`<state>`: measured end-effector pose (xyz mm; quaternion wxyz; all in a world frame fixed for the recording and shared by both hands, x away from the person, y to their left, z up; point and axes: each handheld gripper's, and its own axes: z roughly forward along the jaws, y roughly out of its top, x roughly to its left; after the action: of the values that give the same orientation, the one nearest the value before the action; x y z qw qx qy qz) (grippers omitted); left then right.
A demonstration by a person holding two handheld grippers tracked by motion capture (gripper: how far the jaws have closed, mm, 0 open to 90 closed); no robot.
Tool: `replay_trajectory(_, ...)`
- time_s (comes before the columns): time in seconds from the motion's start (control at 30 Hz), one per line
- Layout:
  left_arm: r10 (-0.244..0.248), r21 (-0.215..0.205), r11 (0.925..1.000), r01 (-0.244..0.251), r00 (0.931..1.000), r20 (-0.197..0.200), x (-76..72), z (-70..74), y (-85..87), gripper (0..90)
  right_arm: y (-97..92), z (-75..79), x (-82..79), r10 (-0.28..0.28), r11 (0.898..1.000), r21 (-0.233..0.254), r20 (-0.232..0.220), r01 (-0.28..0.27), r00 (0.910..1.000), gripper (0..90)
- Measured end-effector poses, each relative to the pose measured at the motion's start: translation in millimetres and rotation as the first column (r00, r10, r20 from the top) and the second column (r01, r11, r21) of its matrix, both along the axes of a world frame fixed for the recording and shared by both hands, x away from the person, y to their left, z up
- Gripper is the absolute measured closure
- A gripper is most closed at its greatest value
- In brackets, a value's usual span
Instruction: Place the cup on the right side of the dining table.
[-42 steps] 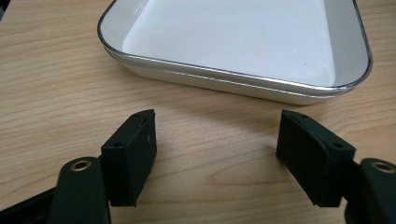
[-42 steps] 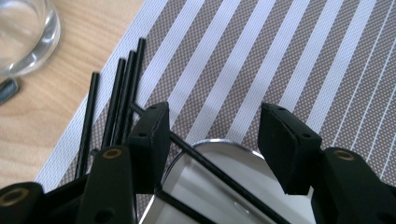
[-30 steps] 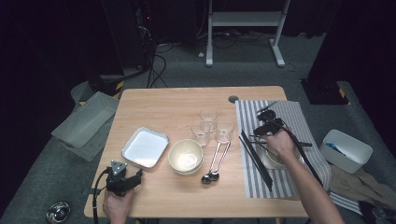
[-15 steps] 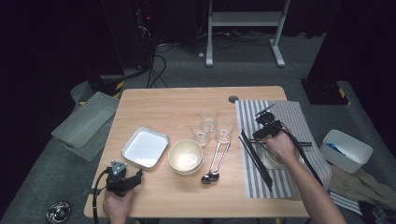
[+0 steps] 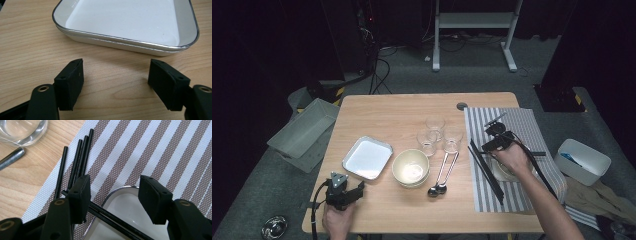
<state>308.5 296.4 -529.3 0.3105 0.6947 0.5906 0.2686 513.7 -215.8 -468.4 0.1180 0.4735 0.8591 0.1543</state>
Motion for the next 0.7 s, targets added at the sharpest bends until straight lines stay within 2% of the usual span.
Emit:
replay_trajectory(0.13, -0.001, 0.002, 1.0000, 0.001, 1.0000, -0.001, 0.0, 0.1, 0.1, 29.0, -0.8, 0.6, -1.7, -0.001, 1.000, 0.006, 0.007, 0.001, 1.0000, 43.6)
replay_trajectory(0.4, -0.001, 0.001, 1.0000, 0.001, 1.0000, -0.001, 0.0, 0.1, 0.1, 29.0, -11.8, 7.3, -8.9, -0.043, 0.998, 0.055, 0.074, 0.039, 0.9963, 43.4)
replay_trajectory(0.7, -0.001, 0.001, 1.0000, 0.001, 1.0000, -0.001, 0.0, 0.1, 0.1, 29.0, -25.1, 17.2, -23.0, -0.073, 0.994, 0.096, 0.123, 0.061, 0.9898, 43.4)
